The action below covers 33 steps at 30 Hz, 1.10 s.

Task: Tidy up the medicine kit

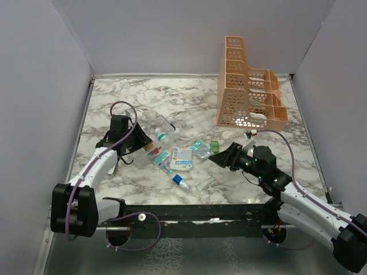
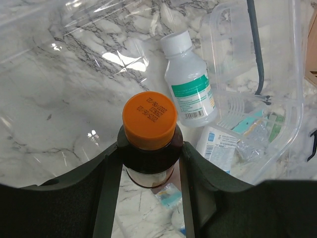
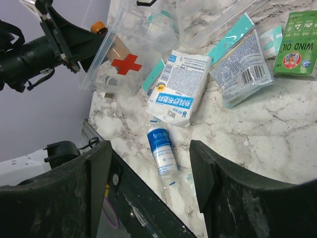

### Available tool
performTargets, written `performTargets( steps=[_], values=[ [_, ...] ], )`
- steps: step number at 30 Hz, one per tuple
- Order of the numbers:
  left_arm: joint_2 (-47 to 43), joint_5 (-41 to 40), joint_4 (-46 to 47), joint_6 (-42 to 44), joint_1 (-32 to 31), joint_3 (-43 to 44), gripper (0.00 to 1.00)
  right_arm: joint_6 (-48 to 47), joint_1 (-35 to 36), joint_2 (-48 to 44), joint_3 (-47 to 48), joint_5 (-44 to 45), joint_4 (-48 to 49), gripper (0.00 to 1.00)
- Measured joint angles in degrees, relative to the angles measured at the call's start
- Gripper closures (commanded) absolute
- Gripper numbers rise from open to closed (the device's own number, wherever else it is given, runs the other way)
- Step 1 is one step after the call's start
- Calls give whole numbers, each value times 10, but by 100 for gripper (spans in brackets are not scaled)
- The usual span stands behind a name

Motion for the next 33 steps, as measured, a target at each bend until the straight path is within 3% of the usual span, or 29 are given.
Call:
performTargets(
  steps=[12, 23, 33],
  values=[
    [56, 45, 50, -58, -14, -16, 55, -11, 0, 5, 4, 10, -24, 36],
    [106, 47, 41, -58, -31, 24, 36, -15, 0, -8, 8, 14, -37, 36],
    [126, 38, 28, -39, -33, 38, 42, -21, 0, -17, 8, 26, -58, 36]
  ],
)
